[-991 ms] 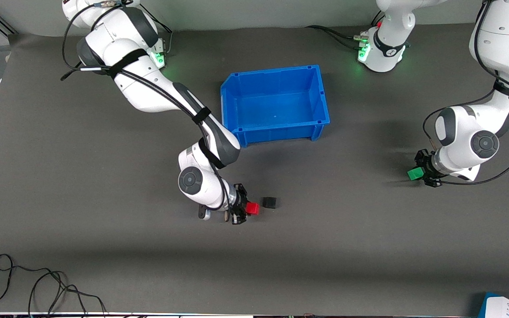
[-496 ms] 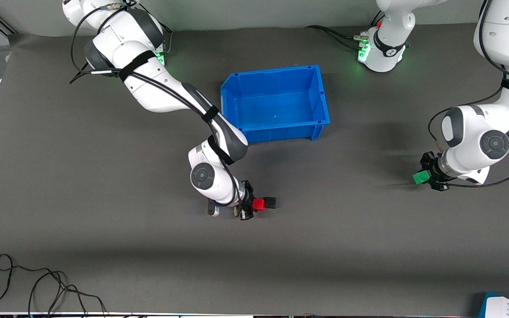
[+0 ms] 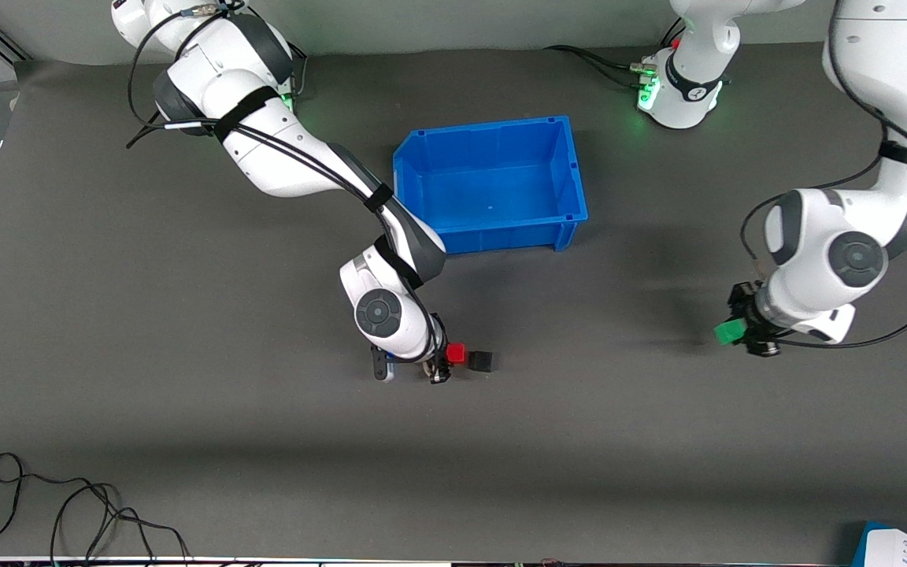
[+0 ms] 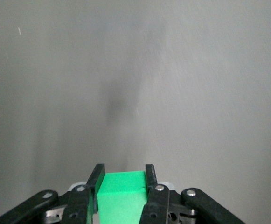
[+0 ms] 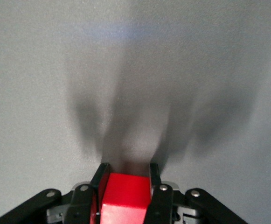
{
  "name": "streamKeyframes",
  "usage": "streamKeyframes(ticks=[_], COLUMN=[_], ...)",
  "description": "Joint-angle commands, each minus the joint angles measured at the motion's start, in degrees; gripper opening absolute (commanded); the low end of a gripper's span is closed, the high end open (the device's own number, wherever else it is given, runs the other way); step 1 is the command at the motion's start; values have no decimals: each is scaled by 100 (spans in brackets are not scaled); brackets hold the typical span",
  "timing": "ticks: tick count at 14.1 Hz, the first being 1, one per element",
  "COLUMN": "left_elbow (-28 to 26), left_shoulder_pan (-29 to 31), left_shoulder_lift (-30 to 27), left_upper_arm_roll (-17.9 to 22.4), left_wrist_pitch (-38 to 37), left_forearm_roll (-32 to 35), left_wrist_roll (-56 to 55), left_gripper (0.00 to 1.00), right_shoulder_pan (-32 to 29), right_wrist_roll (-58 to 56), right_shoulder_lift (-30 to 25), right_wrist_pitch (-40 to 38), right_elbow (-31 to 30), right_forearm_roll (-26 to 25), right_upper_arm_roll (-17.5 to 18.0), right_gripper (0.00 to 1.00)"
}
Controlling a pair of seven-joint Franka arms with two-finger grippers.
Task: Attach green and red cubes to black cube
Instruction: 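Carry the green cube toward the black cube with the left gripper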
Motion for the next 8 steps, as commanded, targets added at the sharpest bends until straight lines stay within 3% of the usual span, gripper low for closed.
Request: streamKeyframes(ticks=[1,8], left_elbow=[215,778], left_shoulder_pan=[-497,-1061], left_shoulder_lift=[-90,164], left_upper_arm_roll=[82,73], left_wrist_pitch=[-176,-124], left_forearm_roll=[59,6], left_wrist_roll=[-380,-591], left_gripper=[0,0], right_shoulder_pan=[9,18], right_wrist_roll=[236,359], right_shoulder_lift=[60,156], right_wrist_pitch=[-108,172], right_elbow=[348,490], right_forearm_roll=[194,275], right_upper_arm_roll=[-52,-43], right_gripper=[18,18])
